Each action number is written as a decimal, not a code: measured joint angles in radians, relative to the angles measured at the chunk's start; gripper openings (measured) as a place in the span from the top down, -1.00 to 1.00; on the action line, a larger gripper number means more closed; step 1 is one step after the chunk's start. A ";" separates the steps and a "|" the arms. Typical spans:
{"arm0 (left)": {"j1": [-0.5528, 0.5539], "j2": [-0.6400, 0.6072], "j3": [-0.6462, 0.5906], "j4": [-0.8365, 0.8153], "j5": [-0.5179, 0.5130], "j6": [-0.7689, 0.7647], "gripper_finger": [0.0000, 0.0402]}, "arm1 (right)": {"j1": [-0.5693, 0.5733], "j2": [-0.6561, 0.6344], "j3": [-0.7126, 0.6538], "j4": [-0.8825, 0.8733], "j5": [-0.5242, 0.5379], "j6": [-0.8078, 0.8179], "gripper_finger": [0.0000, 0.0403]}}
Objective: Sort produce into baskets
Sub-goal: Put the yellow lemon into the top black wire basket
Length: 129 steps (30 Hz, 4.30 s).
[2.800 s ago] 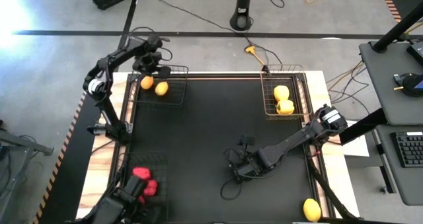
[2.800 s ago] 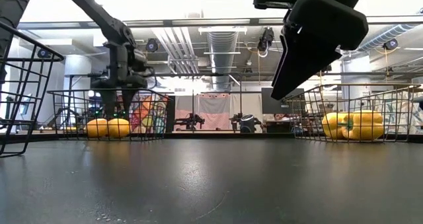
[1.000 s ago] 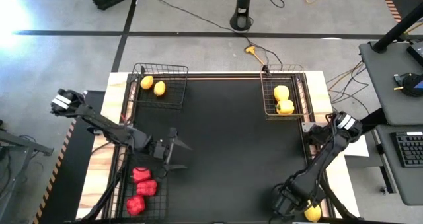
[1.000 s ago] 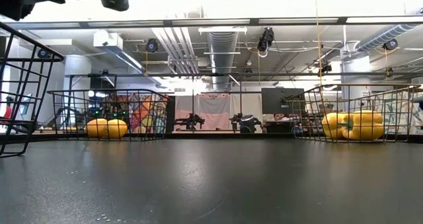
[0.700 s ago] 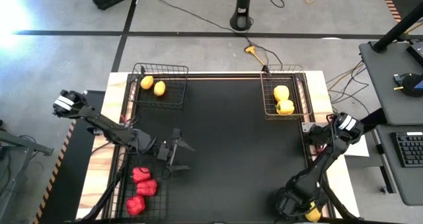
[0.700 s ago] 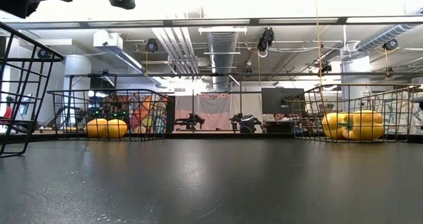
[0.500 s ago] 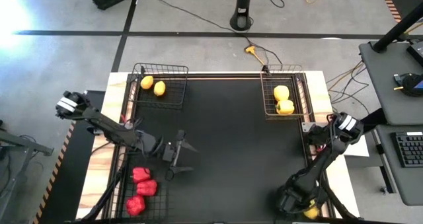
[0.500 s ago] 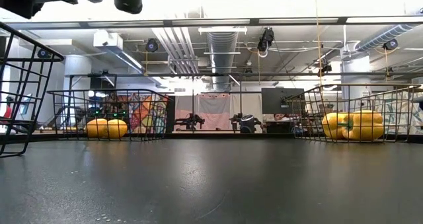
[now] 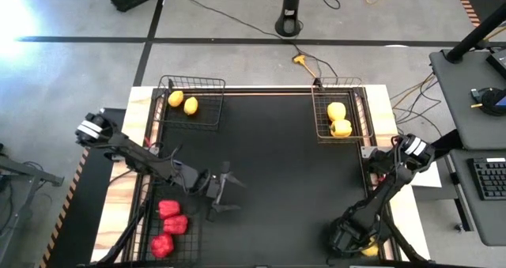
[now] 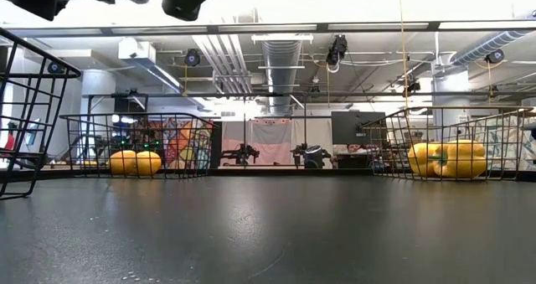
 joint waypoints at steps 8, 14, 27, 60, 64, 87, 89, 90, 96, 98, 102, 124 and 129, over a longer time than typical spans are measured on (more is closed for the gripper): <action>0.000 0.022 0.033 -0.051 0.000 0.000 -0.47 | -0.023 -0.006 0.004 -0.023 0.034 -0.003 -0.82; 0.000 0.018 0.037 -0.064 0.000 0.000 -0.47 | -0.064 -0.005 0.013 -0.014 0.039 -0.026 -0.82; 0.000 0.016 0.038 -0.076 0.000 0.000 -0.47 | -0.068 -0.005 0.010 -0.042 0.202 -0.032 -0.82; 0.000 0.013 0.038 -0.072 -0.001 0.011 -0.47 | -0.316 -0.019 0.250 -0.096 0.746 -0.703 -0.56; 0.000 0.013 0.038 -0.071 -0.001 0.019 -0.47 | -0.469 -0.019 0.274 -0.053 0.938 -1.001 -0.53; 0.000 -0.007 0.037 -0.142 -0.026 0.016 -0.47 | -0.994 0.218 0.226 0.667 1.123 -1.625 -0.64; 0.000 -0.007 0.037 -0.142 -0.026 0.015 -0.47 | -0.992 0.217 0.226 0.665 1.134 -1.627 -0.64; 0.000 -0.007 0.037 -0.141 -0.026 0.015 -0.47 | -0.992 0.217 0.226 0.662 1.135 -1.630 -0.65; 0.000 -0.007 0.037 -0.136 -0.027 0.015 -0.47 | -0.990 0.217 0.225 0.647 1.133 -1.630 -0.80; 0.000 -0.007 0.037 -0.132 -0.027 0.015 -0.47 | -0.989 0.217 0.224 0.646 1.127 -1.633 -0.83; 0.000 -0.007 0.037 -0.131 -0.027 0.015 -0.47 | -0.983 0.191 0.224 0.628 1.117 -1.644 -0.85; 0.000 -0.007 0.037 -0.129 -0.052 0.008 -0.47 | -0.947 0.155 0.224 0.527 1.084 -1.688 -0.85; 0.000 -0.007 0.037 -0.131 -0.053 0.008 -0.47 | -0.933 0.153 0.229 0.526 1.059 -1.747 -0.85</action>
